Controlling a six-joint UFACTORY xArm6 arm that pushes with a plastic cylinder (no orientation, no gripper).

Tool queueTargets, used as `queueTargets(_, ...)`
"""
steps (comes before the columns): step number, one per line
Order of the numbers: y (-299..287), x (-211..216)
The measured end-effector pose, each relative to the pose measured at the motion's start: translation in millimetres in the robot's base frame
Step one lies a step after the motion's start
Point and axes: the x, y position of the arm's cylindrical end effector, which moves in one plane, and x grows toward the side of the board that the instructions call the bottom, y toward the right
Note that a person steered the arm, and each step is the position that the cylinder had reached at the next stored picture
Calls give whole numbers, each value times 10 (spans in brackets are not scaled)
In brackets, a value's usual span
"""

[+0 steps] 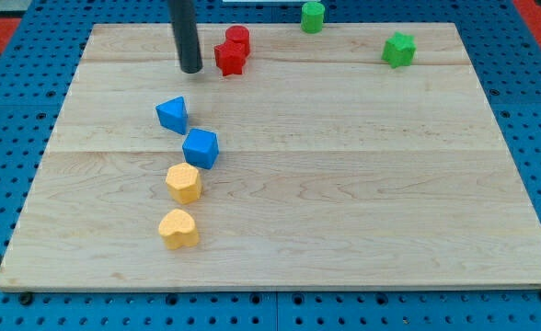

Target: Move the blue triangle closer to yellow hexagon

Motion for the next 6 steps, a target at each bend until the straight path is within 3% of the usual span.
queueTargets(3, -133, 0)
queueTargets(4, -72, 216)
queueTargets(6, 41, 1153)
